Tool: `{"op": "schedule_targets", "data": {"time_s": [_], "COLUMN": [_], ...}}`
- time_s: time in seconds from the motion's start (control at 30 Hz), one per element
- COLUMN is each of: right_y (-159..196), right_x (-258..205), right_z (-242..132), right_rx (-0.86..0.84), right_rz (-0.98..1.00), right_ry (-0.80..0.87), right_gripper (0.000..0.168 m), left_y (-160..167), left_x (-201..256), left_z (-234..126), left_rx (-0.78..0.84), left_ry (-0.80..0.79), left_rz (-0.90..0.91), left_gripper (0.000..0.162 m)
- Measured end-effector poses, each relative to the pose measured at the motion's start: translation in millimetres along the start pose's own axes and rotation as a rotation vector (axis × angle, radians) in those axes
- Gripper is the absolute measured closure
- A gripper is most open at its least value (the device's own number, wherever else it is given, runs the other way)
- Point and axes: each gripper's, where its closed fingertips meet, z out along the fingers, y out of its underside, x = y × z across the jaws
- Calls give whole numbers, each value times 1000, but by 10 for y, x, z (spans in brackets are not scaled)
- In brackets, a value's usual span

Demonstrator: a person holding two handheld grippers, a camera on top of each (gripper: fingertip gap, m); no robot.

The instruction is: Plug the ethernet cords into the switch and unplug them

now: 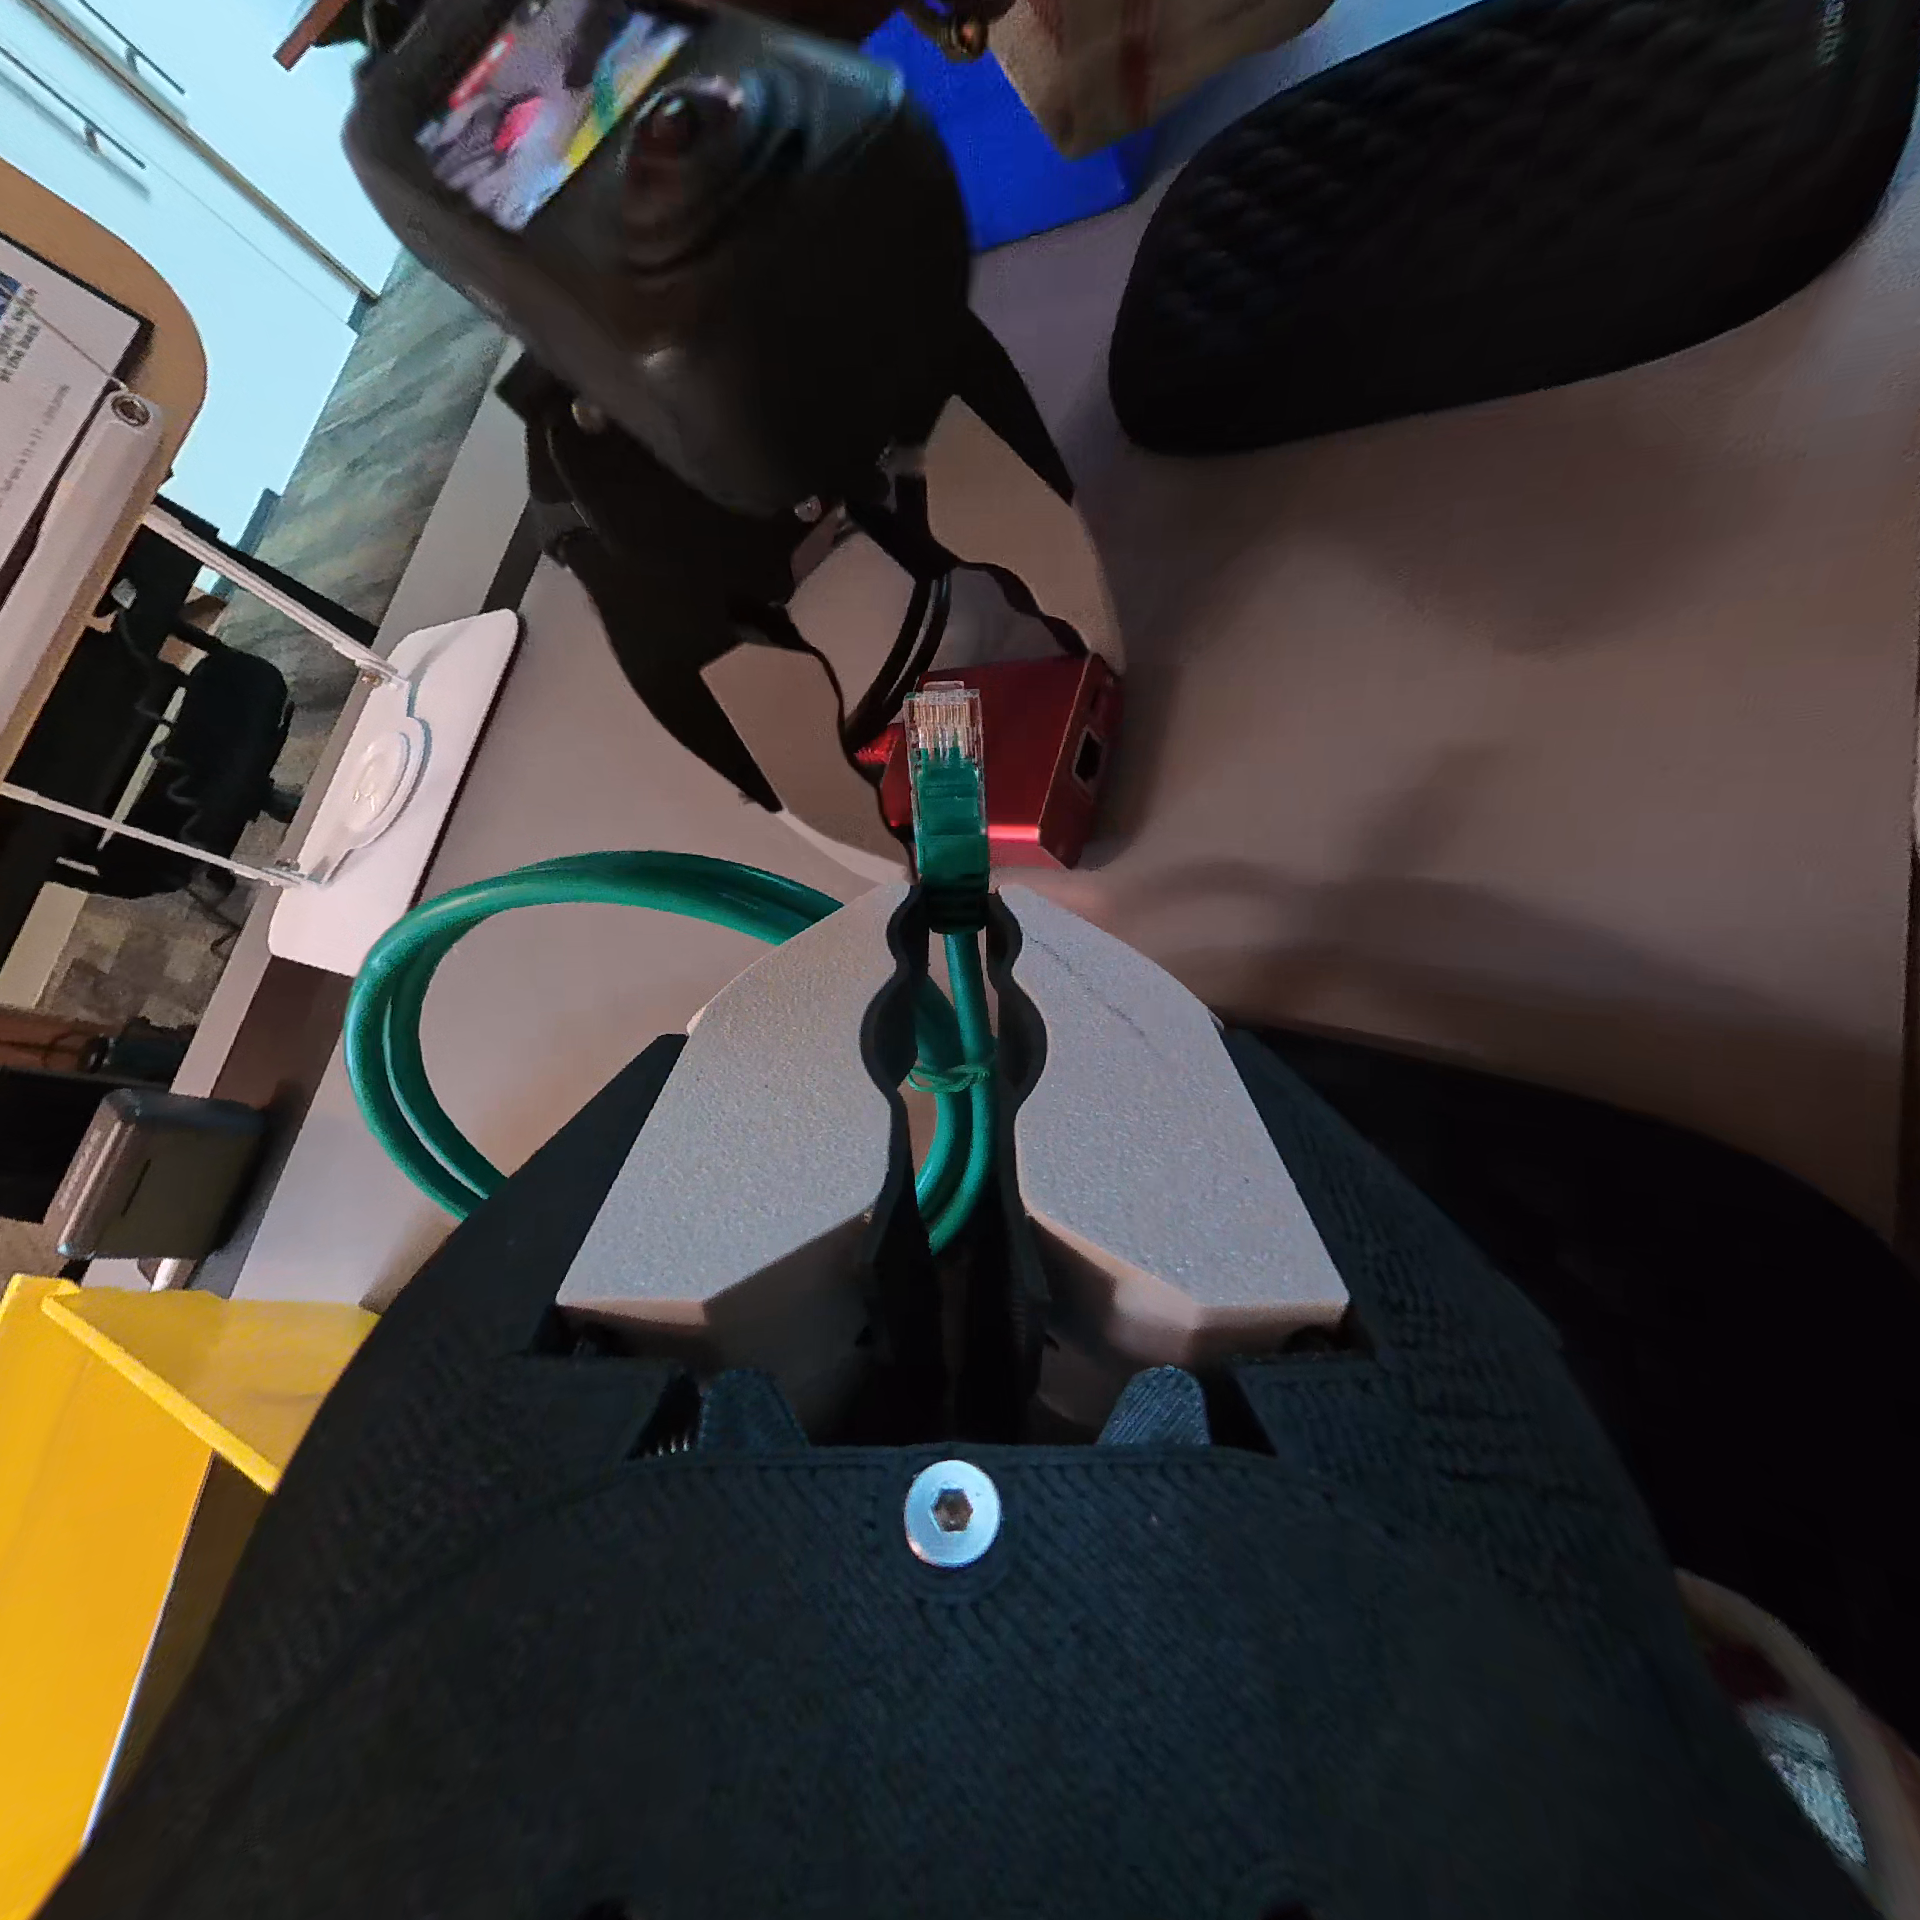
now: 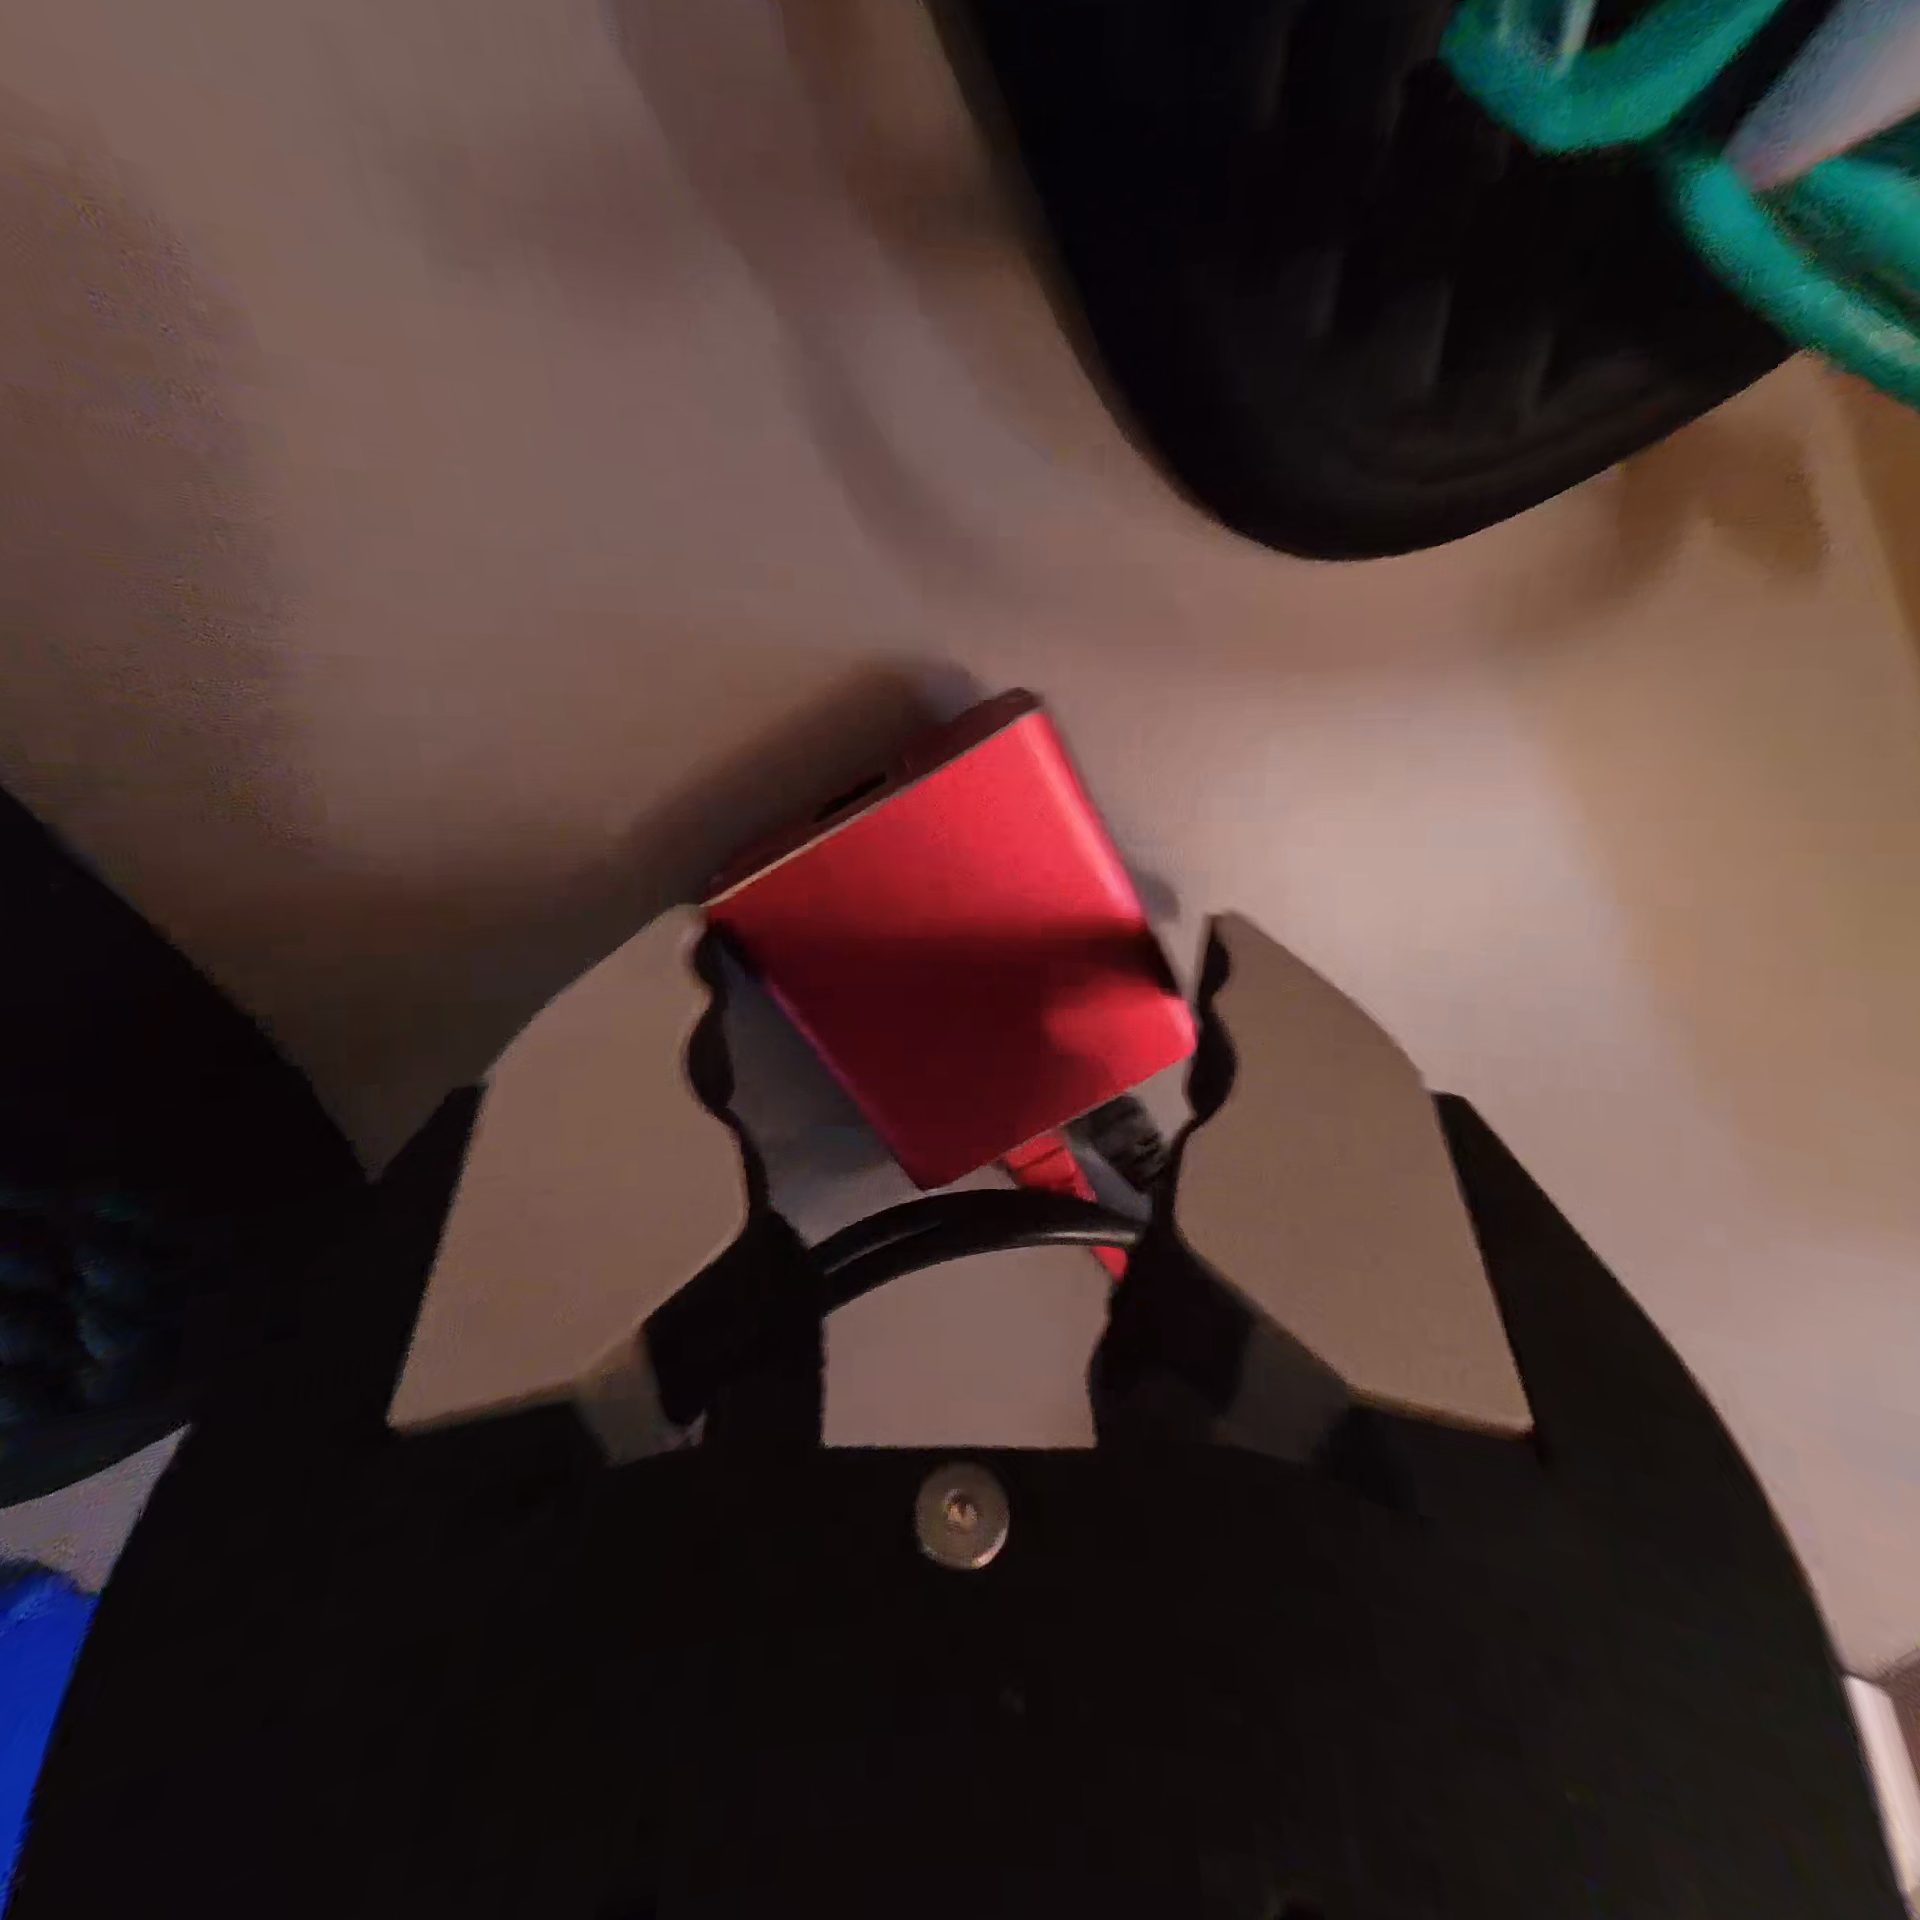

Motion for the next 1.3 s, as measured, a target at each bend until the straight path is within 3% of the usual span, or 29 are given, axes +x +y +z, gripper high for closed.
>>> {"op": "schedule_targets", "data": {"time_s": [0.1,0.23,0.27,0.43,0.5,0.6,0.7,0.77,0.87,1.07,1.3], "right_y": [56,232,242,230,324,126,22,8,122,90,-41], "right_x": [60,93,72,-39,-37,4,-26,3,119,266,228], "right_z": [-12,-58,-70,-189,-150,-112,-42,-27,-65,-665,-722], "right_rx": [-1,-64,-56,132,144,287,376,437,390,426,213], "right_rz": [212,723,768,759,572,355,341,373,514,648,664], "right_ry": [42,165,186,156,194,239,142,141,218,544,743], "right_gripper": [84,85,84,56,45,63,94,94,95,97,98], "left_y": [20,61,71,115,127,135,137,147,178,248,310], "left_x": [-13,-5,-6,-35,-33,-26,-34,-45,-73,-153,-244], "left_z": [3,34,46,96,114,131,135,137,142,179,272], "left_rx": [2,-6,-8,-41,-62,-81,-88,-94,-119,-187,-365], "left_ry": [-2,7,8,12,19,28,26,20,6,-48,-208], "left_rz": [-12,-18,-16,-36,-49,-57,-62,-69,-98,-123,-22], "left_gripper": [151,151,151,151,151,151,151,151,151,151,152]}}
